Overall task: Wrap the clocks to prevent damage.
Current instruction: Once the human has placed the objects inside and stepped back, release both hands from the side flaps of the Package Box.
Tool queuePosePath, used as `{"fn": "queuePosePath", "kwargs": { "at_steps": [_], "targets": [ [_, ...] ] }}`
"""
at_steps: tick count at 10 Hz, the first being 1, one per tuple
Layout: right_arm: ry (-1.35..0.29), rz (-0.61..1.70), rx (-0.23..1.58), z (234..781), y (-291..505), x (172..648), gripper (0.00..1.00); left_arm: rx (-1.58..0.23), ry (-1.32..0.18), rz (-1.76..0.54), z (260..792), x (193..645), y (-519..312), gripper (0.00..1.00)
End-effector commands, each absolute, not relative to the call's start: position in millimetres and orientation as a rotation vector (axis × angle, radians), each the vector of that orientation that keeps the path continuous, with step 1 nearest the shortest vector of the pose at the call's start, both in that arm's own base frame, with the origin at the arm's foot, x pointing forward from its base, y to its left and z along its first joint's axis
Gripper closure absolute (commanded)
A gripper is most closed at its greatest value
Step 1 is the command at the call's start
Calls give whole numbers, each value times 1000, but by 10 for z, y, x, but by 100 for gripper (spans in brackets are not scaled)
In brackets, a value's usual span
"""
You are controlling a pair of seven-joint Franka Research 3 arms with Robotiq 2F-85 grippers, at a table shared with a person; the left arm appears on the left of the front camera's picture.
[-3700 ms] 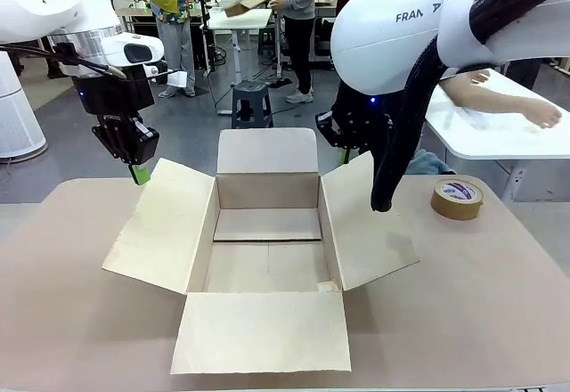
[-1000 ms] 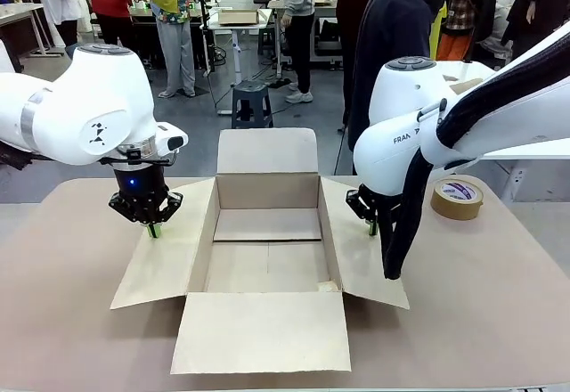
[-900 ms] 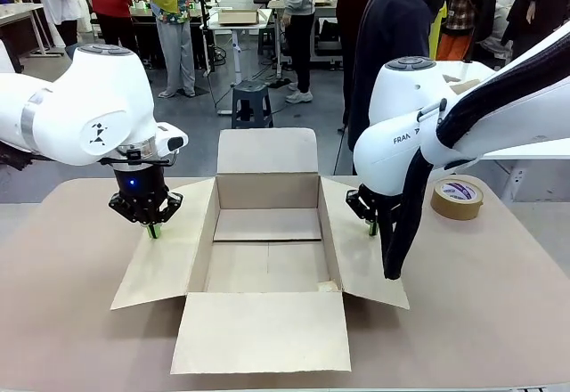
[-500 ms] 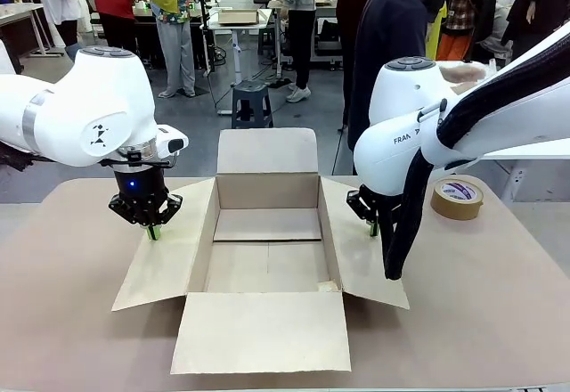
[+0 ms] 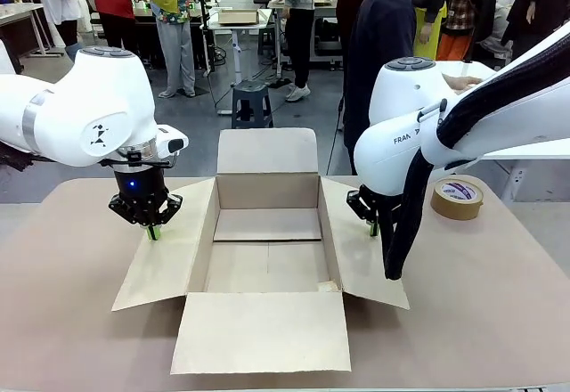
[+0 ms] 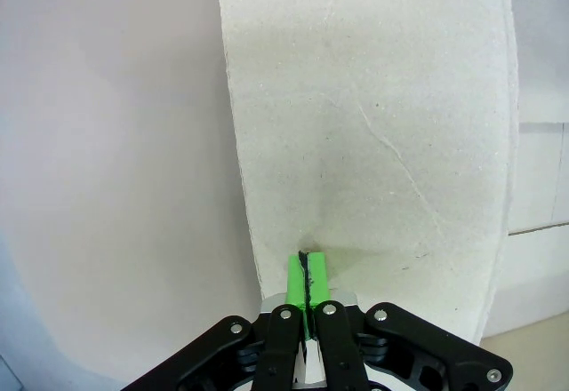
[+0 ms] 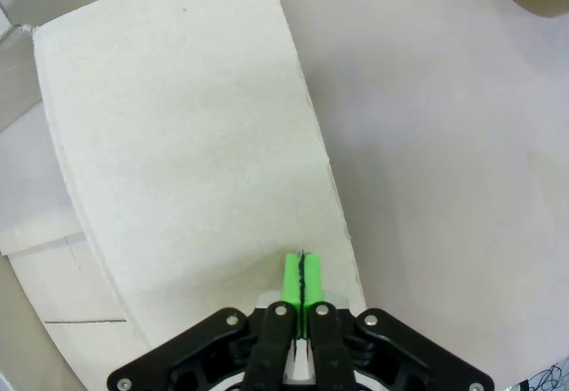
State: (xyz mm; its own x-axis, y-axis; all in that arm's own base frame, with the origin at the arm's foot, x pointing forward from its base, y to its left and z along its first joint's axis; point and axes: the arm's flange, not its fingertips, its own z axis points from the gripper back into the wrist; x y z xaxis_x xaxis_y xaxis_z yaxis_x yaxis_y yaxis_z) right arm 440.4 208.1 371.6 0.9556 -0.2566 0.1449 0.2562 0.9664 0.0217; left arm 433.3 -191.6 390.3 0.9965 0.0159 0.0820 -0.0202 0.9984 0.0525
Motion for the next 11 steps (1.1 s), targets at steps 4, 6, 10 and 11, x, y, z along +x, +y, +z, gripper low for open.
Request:
{"fn": "queuePosePath", "kwargs": {
  "at_steps": [4,6,10,11],
  "targets": [
    [-155,-270,-21,3710,2085,4401,99,69,-83,15,3899,4333,-1909,100],
    [-155,-270,-21,3710,2085,4401,99,69,-83,15,3899,4333,-1909,100],
    [-155,-270,-21,3710,2085,4401,99,69,-83,15,3899,4333,-1909,100],
    [-155,-270,-21,3710,2085,4401,99,69,-83,15,3899,4333,-1909,100]
  ]
}}
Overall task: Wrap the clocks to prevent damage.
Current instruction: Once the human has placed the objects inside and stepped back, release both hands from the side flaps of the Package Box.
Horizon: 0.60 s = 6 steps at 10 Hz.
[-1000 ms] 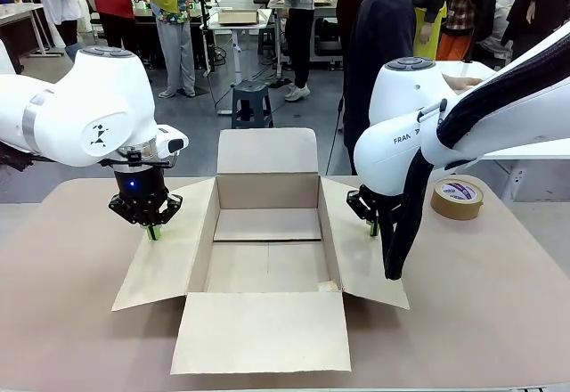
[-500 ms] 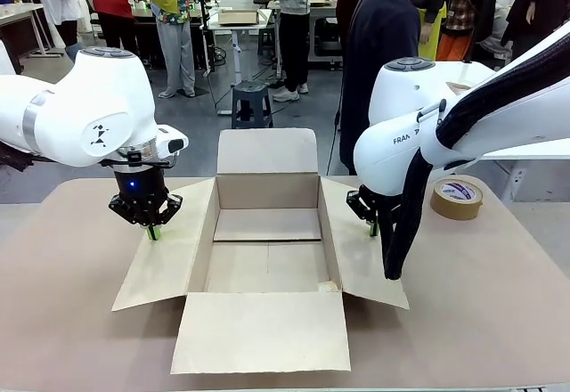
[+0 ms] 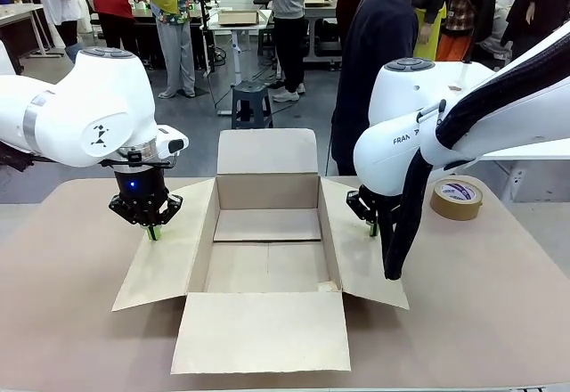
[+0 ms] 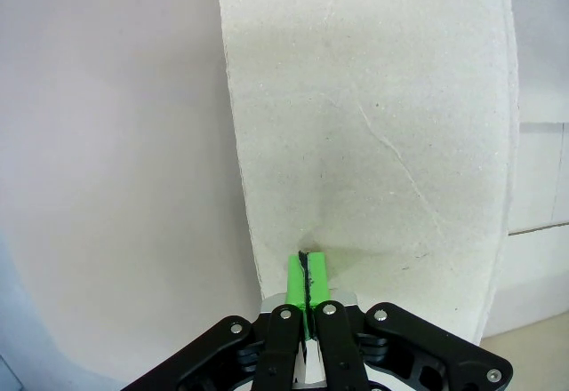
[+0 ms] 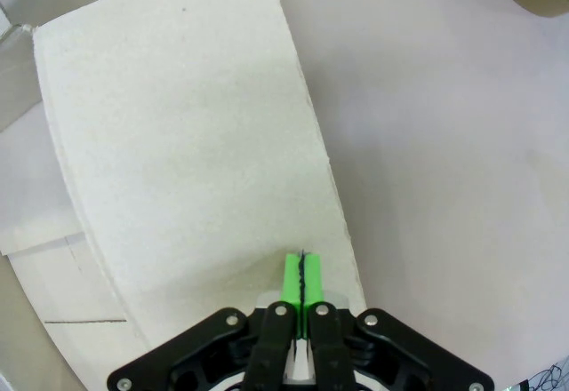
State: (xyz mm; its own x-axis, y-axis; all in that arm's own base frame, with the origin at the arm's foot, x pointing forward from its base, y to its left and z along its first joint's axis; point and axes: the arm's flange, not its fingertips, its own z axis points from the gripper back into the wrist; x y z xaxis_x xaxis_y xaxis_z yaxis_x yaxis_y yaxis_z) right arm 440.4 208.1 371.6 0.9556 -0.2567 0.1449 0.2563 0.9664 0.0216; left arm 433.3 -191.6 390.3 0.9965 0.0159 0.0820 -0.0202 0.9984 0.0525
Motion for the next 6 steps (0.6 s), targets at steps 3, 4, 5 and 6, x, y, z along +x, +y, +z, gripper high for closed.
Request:
{"fn": "queuePosePath", "kwargs": {
  "at_steps": [3,4,5,6],
  "targets": [
    [-155,-270,-21,3710,2085,4401,99,69,-83,15,3899,4333,-1909,100],
    [-155,-270,-21,3710,2085,4401,99,69,-83,15,3899,4333,-1909,100],
    [-155,-270,-21,3710,2085,4401,99,69,-83,15,3899,4333,-1909,100],
    [-155,-270,-21,3710,2085,4401,99,69,-83,15,3899,4333,-1909,100]
  ]
}}
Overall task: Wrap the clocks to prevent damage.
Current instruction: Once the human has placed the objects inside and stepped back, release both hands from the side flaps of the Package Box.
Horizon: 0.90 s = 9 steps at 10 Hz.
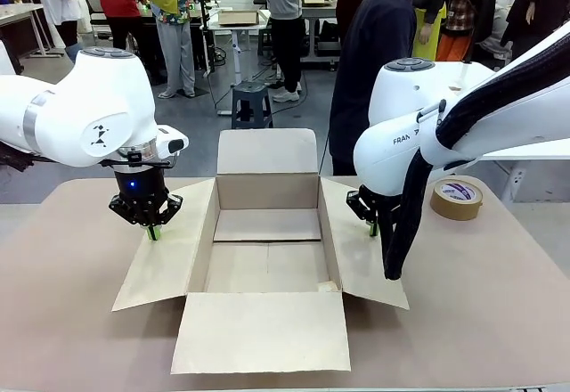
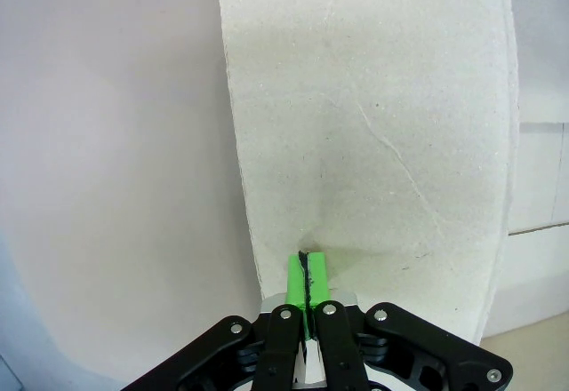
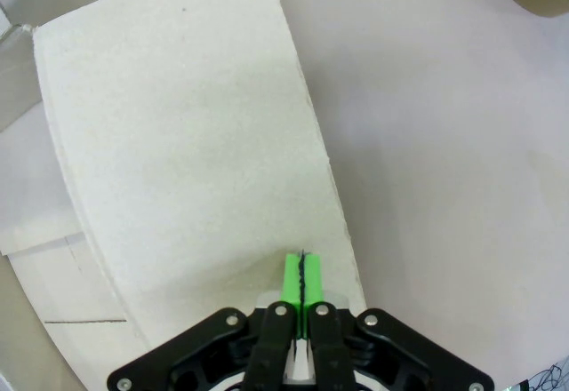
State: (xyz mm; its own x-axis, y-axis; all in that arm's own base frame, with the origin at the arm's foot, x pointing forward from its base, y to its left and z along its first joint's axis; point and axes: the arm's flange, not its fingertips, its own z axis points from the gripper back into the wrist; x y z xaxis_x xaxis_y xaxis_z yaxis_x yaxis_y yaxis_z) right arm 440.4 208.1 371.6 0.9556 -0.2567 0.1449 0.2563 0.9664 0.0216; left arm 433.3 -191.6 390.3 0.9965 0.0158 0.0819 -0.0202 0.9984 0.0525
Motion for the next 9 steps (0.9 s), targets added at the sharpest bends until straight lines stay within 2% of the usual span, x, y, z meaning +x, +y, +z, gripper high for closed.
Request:
{"fn": "queuePosePath", "kwargs": {
  "at_steps": [1,9],
  "targets": [
    [-155,-270,-21,3710,2085,4401,99,69,-83,15,3899,4333,-1909,100],
    [-155,-270,-21,3710,2085,4401,99,69,-83,15,3899,4333,-1909,100]
  ]
}}
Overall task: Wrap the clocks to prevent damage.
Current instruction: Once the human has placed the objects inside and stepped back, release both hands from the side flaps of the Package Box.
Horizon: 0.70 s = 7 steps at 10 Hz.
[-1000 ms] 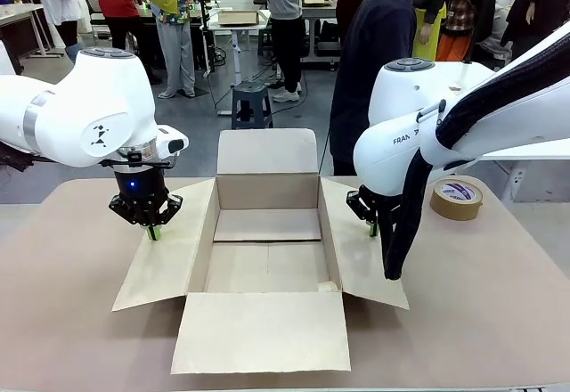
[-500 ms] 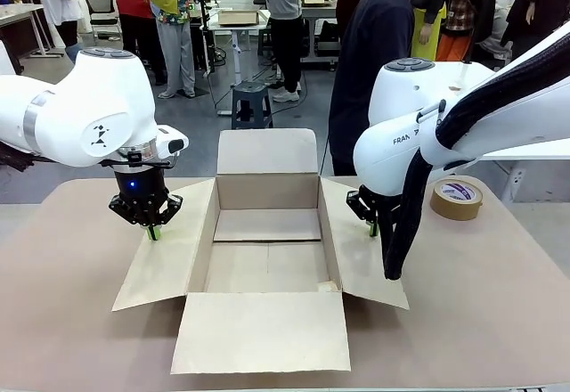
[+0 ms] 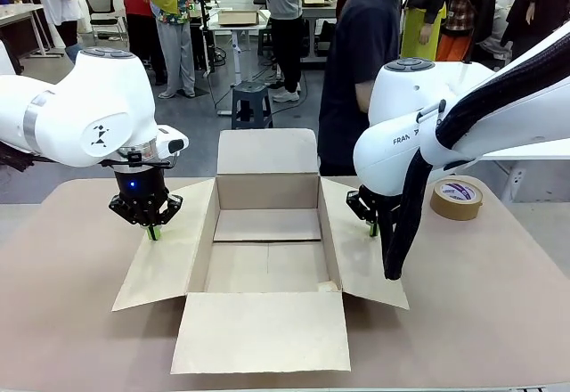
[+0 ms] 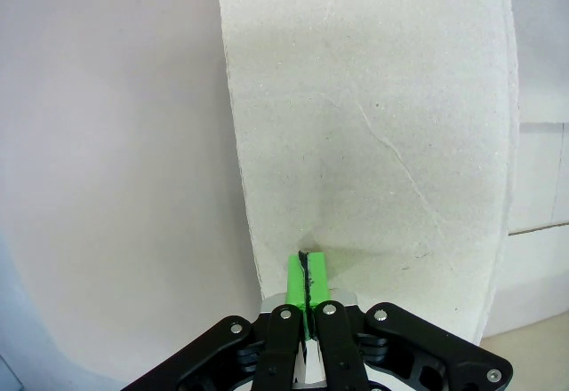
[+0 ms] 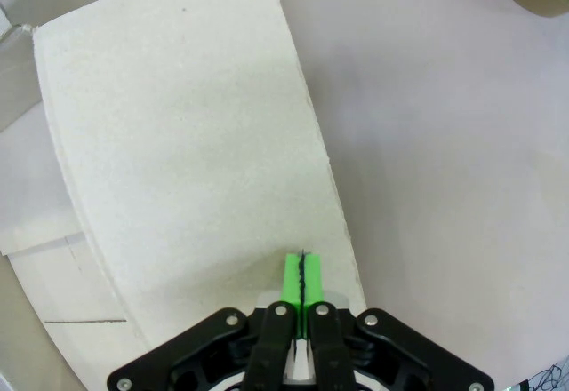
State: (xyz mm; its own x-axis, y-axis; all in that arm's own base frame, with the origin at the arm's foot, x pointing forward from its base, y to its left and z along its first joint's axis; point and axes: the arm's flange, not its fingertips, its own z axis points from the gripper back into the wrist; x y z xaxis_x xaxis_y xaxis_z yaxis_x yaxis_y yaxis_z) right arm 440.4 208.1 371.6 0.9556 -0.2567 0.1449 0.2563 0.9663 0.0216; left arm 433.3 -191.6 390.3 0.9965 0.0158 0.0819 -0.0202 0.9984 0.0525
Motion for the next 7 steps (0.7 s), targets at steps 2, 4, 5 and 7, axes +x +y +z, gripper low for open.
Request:
{"fn": "queuePosePath", "kwargs": {
  "at_steps": [2,4,5,7],
  "targets": [
    [-155,-270,-21,3710,2085,4401,99,69,-83,15,3899,4333,-1909,100],
    [-155,-270,-21,3710,2085,4401,99,69,-83,15,3899,4333,-1909,100],
    [-155,-270,-21,3710,2085,4401,99,69,-83,15,3899,4333,-1909,100],
    [-155,-270,-21,3710,2085,4401,99,69,-83,15,3899,4333,-1909,100]
  ]
}}
